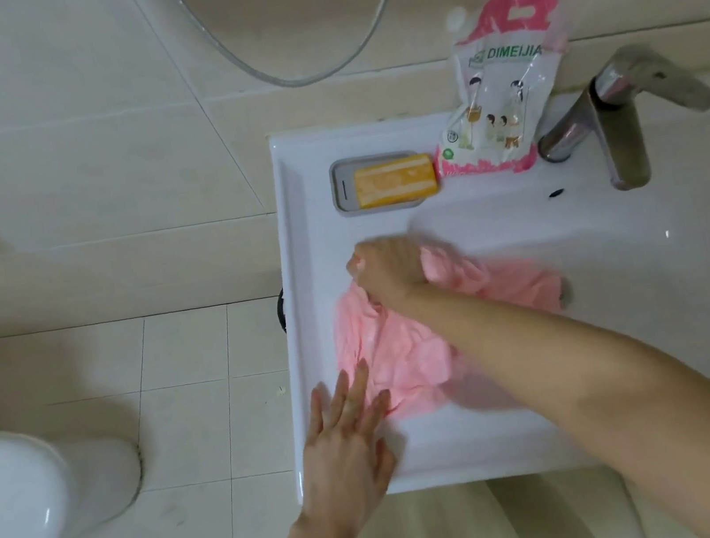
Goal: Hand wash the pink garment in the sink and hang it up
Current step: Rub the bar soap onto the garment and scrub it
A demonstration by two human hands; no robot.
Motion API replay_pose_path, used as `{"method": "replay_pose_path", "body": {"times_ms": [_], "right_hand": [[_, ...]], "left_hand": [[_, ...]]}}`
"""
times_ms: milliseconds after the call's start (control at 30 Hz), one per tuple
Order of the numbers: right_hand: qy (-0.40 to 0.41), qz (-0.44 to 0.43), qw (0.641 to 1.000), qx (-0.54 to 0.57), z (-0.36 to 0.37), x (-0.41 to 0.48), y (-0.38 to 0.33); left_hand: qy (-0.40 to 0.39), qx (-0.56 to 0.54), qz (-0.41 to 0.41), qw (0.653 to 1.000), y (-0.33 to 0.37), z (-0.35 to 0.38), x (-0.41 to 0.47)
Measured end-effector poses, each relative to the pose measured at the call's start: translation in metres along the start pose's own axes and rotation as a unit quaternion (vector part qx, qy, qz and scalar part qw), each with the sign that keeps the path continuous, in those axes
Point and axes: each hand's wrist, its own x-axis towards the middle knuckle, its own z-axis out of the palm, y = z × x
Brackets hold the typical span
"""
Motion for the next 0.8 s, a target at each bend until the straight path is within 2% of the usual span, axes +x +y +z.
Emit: {"method": "replay_pose_path", "body": {"times_ms": [33, 67, 100, 133, 167, 233, 300, 333, 367, 400, 433, 500, 533, 567, 600, 667, 733, 767, 800], "right_hand": [[0.031, 0.018, 0.999, 0.038, -0.005, -0.004, -0.005], [0.019, 0.016, 0.997, 0.073, -0.002, -0.02, -0.014], [-0.018, -0.012, 0.994, 0.106, 0.001, -0.047, -0.028], [-0.014, -0.061, 0.99, 0.127, 0.011, -0.081, -0.036], [-0.005, -0.106, 0.989, 0.107, 0.013, -0.094, -0.038], [-0.082, -0.136, 0.984, 0.082, -0.001, -0.064, -0.03], [-0.076, -0.045, 0.996, -0.012, -0.002, -0.002, -0.012], [-0.092, -0.011, 0.995, -0.021, -0.002, 0.006, -0.013], [-0.056, 0.0, 0.998, 0.014, -0.002, -0.003, -0.019], [-0.066, -0.005, 0.996, 0.056, -0.002, -0.024, -0.031], [-0.091, -0.054, 0.991, 0.085, 0.004, -0.054, -0.044], [-0.083, -0.161, 0.982, 0.049, 0.014, -0.081, -0.043], [-0.113, -0.163, 0.98, 0.035, 0.008, -0.063, -0.036], [-0.116, -0.128, 0.985, 0.0, 0.001, -0.032, -0.027], [-0.07, -0.051, 0.996, -0.026, 0.0, 0.0, -0.012], [0.016, 0.011, 1.0, 0.013, -0.001, 0.012, -0.006], [-0.009, -0.044, 0.994, 0.095, 0.001, -0.04, -0.026], [0.019, -0.113, 0.986, 0.117, 0.01, -0.076, -0.035], [0.052, -0.18, 0.978, 0.094, 0.016, -0.098, -0.033]], "left_hand": [[0.002, -0.003, 0.002, 1.0, -0.001, -0.001, 0.001], [0.006, -0.007, 0.002, 1.0, -0.001, -0.001, 0.001], [0.011, -0.012, 0.002, 1.0, -0.002, 0.001, 0.001], [0.016, -0.019, 0.002, 1.0, -0.002, 0.002, 0.001], [0.017, -0.023, 0.003, 1.0, -0.002, 0.002, 0.002], [0.008, -0.007, 0.004, 1.0, -0.003, 0.001, 0.003], [0.006, 0.004, 0.01, 1.0, -0.003, -0.001, 0.003], [0.007, 0.002, 0.013, 1.0, -0.005, -0.002, 0.003], [0.008, 0.0, 0.012, 1.0, -0.005, -0.003, 0.003], [0.009, -0.007, 0.005, 1.0, -0.005, -0.003, 0.004], [0.014, -0.017, 0.0, 1.0, -0.005, -0.002, 0.004], [0.028, -0.026, 0.005, 0.999, -0.005, 0.001, 0.004], [0.029, -0.021, 0.015, 0.999, -0.006, 0.001, 0.003], [0.029, -0.015, 0.023, 0.999, -0.007, 0.001, 0.003], [0.035, -0.014, 0.026, 0.999, -0.008, 0.0, 0.004], [0.04, -0.019, 0.032, 0.999, -0.011, -0.002, 0.005], [0.045, -0.033, 0.031, 0.998, -0.012, 0.0, 0.006], [0.052, -0.038, 0.032, 0.997, -0.013, 0.001, 0.006], [0.057, -0.041, 0.032, 0.997, -0.013, 0.003, 0.007]]}}
